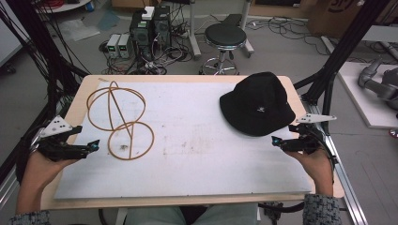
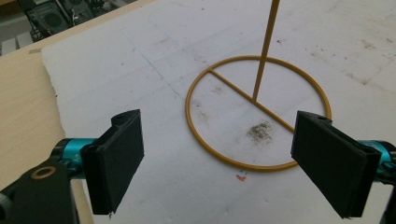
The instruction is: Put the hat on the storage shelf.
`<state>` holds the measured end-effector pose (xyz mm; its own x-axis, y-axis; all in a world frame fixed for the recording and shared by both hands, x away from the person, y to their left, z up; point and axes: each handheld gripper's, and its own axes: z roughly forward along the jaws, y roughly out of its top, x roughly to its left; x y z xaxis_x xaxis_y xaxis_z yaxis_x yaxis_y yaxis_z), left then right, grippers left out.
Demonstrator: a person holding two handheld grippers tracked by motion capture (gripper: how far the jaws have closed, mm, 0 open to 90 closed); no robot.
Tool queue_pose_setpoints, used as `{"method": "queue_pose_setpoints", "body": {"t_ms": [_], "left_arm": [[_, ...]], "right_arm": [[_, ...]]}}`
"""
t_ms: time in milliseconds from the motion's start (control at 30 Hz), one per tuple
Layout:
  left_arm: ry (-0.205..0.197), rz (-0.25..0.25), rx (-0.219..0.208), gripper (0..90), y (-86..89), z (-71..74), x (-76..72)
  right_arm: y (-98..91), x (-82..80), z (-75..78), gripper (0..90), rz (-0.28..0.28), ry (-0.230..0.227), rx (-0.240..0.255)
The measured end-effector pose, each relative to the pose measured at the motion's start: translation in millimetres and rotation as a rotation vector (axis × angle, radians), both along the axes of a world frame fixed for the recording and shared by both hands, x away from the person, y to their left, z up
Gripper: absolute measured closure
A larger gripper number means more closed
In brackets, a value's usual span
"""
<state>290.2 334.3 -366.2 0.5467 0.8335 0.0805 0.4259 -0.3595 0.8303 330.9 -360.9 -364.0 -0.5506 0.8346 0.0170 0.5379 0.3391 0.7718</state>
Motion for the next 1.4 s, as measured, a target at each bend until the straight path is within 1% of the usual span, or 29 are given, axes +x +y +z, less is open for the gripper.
{"method": "queue_pose_setpoints", "body": {"t_ms": [133,200,300,367,400,467,533,600,633,700,733,833,967,1000,1033,1067,1167,1233,1267,1300,1333,1367,1400], "left_arm": [[0.002,0.000,0.004,17.3,-0.1,-0.4,0.6],[0.003,-0.002,0.011,17.3,-0.2,0.0,0.8],[0.005,-0.002,0.011,17.3,-0.2,-0.4,1.2],[0.004,0.002,0.003,17.3,0.5,-0.6,1.2],[-0.001,0.010,0.004,17.3,2.4,0.8,0.4],[0.000,0.009,0.011,17.3,3.5,1.7,-0.2],[-0.004,0.012,0.005,17.3,3.7,1.9,-1.1],[-0.001,0.012,0.006,17.3,3.8,1.4,-1.4],[0.002,0.010,0.015,17.3,4.3,1.5,-1.2],[0.002,0.008,0.013,17.3,3.9,1.6,-1.2],[0.001,0.006,0.014,17.3,2.9,1.8,-1.2],[0.003,0.004,0.014,17.4,2.1,1.7,-0.8],[0.005,0.004,0.015,17.3,0.8,1.4,-0.2],[0.005,0.005,0.008,17.3,0.0,1.0,-0.2],[0.010,-0.003,0.019,17.3,-0.2,0.9,-0.1],[0.009,-0.002,0.015,17.3,-0.8,0.7,0.0],[0.009,-0.001,0.021,17.3,-0.3,1.3,0.5],[0.005,0.001,0.013,17.3,-0.4,1.9,0.5],[0.005,0.001,0.014,17.3,-0.2,2.4,0.2],[0.005,0.001,0.014,17.3,-0.2,2.4,0.2],[0.002,0.006,0.004,17.3,-0.5,2.1,0.0],[0.006,0.001,0.014,17.3,0.6,2.5,-0.1],[0.005,0.003,0.010,17.3,0.6,2.2,-0.1]], "right_arm": [[1.0,-1.3,2.1,11.3,0.005,-0.014,-0.003],[0.3,-0.6,1.5,11.3,0.000,0.000,-0.004],[0.4,0.1,1.2,11.3,0.003,0.003,-0.001],[1.8,0.6,1.5,11.3,0.012,-0.001,0.009],[2.4,0.5,1.7,11.3,0.010,0.001,0.008],[2.9,0.5,1.8,11.3,0.010,0.000,0.009],[4.4,0.2,4.5,11.3,0.012,-0.007,0.027],[5.7,0.5,7.2,11.3,0.008,-0.022,0.026],[5.7,0.5,7.2,11.3,0.008,-0.022,0.026],[7.7,1.7,8.5,11.3,0.012,-0.022,0.021],[9.8,2.9,8.7,11.3,0.013,-0.020,0.008],[11.8,4.3,8.4,11.3,0.014,-0.012,0.005],[14.8,8.9,9.8,11.4,0.011,-0.011,-0.014],[14.7,11.0,12.2,11.4,0.004,-0.023,-0.014],[14.3,12.3,13.3,11.4,0.002,-0.025,-0.010],[13.9,13.8,14.3,11.4,0.002,-0.028,-0.007],[13.3,17.1,14.9,11.3,0.003,-0.026,0.001],[13.4,21.6,15.5,11.4,0.002,-0.014,-0.009],[13.6,25.6,17.1,11.4,-0.010,-0.023,-0.020],[13.5,27.6,18.6,11.4,-0.012,-0.023,-0.014],[13.5,27.6,18.6,11.4,-0.012,-0.023,-0.014],[13.9,31.3,22.3,11.4,-0.022,-0.035,-0.007],[13.8,34.0,24.2,11.4,-0.025,-0.045,-0.013]]}}
